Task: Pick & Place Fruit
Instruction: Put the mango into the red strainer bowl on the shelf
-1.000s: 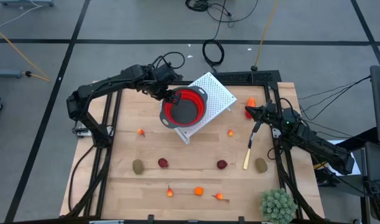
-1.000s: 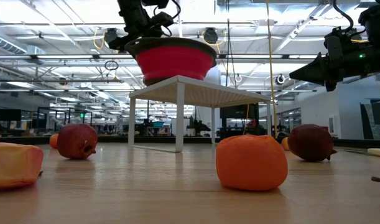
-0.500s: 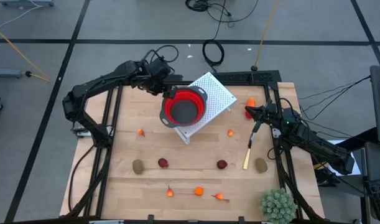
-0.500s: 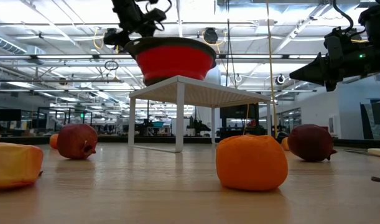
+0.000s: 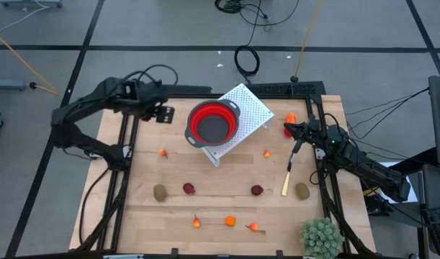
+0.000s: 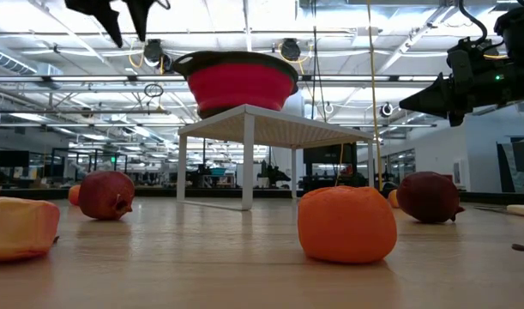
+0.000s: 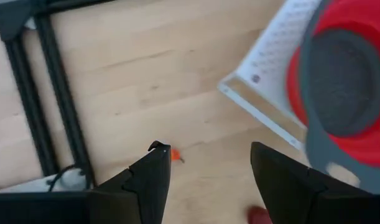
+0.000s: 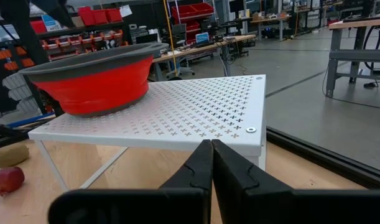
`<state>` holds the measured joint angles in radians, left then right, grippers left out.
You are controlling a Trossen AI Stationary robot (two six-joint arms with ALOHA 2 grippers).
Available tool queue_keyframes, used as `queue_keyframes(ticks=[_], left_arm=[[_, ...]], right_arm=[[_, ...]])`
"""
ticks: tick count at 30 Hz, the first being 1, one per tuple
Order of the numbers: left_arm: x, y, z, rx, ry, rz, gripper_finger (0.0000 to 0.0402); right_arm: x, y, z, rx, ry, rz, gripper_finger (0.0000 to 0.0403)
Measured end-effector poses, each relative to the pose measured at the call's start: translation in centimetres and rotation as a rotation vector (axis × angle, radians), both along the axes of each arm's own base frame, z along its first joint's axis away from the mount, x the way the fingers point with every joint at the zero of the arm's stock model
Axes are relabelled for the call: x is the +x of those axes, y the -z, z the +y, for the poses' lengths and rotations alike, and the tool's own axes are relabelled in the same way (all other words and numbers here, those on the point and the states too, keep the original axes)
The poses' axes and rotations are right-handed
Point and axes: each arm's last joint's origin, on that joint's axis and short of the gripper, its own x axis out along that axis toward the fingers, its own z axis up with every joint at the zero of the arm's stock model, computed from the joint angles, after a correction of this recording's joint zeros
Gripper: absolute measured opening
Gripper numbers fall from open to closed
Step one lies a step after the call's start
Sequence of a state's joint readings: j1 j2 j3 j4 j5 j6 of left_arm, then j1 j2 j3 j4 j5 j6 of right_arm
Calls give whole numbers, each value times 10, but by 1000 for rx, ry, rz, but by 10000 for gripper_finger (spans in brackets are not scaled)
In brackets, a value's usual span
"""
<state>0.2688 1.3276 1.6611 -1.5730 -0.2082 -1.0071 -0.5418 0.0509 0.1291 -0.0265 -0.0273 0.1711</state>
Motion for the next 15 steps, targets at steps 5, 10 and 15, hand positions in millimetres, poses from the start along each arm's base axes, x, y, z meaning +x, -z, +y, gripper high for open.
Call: queue_keyframes(ticks=[5,10,15], left_arm=[[-2,-3,-20,-7,39,-32,218],[2,-2,-30,7,33,-43,218],[2,-2,-36,35,31,-47,218]], right_arm=[[0,0,0,0,0,0,0],[0,0,0,0,0,0,0],[0,0,0,0,0,0,0]])
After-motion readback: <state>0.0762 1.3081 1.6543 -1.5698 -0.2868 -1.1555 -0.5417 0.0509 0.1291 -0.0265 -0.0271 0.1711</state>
